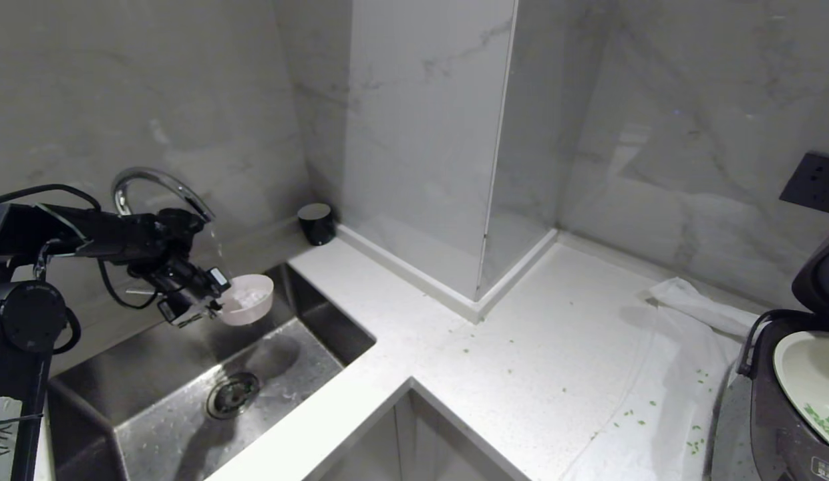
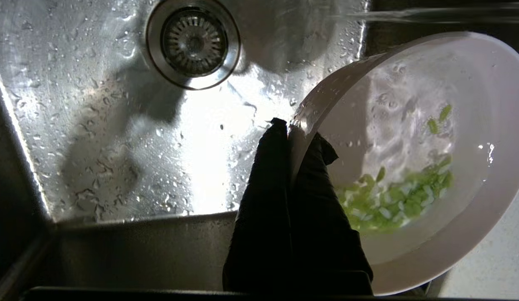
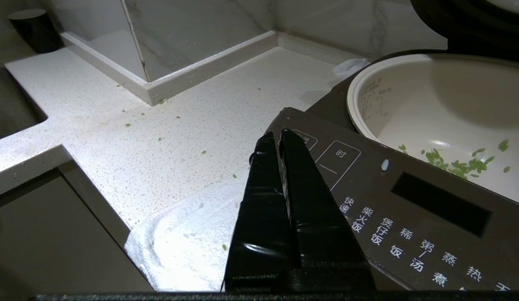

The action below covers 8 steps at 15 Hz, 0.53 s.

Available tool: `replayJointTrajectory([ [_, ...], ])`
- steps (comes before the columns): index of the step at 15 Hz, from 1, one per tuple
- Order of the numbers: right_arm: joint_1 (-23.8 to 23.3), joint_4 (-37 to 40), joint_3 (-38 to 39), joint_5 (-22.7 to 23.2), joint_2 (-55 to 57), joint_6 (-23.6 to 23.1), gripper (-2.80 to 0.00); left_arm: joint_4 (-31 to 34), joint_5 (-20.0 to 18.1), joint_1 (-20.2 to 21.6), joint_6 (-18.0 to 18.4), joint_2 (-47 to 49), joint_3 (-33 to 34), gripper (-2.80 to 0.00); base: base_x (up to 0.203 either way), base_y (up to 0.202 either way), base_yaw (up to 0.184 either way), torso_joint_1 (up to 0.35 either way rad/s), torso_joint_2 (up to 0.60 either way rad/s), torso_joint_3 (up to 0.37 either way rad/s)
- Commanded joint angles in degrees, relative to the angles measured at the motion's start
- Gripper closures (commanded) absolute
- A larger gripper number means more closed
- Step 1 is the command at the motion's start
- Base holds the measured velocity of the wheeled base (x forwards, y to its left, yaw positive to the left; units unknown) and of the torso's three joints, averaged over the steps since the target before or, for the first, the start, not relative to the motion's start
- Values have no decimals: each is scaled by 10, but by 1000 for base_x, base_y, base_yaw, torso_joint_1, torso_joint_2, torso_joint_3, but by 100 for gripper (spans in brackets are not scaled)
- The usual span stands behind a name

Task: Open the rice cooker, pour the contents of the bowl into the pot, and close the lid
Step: Fill a bowl with water from the tap

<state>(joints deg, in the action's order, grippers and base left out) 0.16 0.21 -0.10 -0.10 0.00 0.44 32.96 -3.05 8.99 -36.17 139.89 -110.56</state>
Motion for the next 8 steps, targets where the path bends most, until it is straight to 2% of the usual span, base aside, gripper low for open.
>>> replayJointTrajectory([
  [1,0,1,0,0,0,0,0,3,0,-8,-9,-6,2,0,0,0,0,0,0,0],
  [5,0,0,0,-1,0,0,0,3,0,-31,-14,-32,33,0,0,0,0,0,0,0],
  [8,0,0,0,0,0,0,0,4,0,-64,-34,-55,39,0,0,0,0,0,0,0],
])
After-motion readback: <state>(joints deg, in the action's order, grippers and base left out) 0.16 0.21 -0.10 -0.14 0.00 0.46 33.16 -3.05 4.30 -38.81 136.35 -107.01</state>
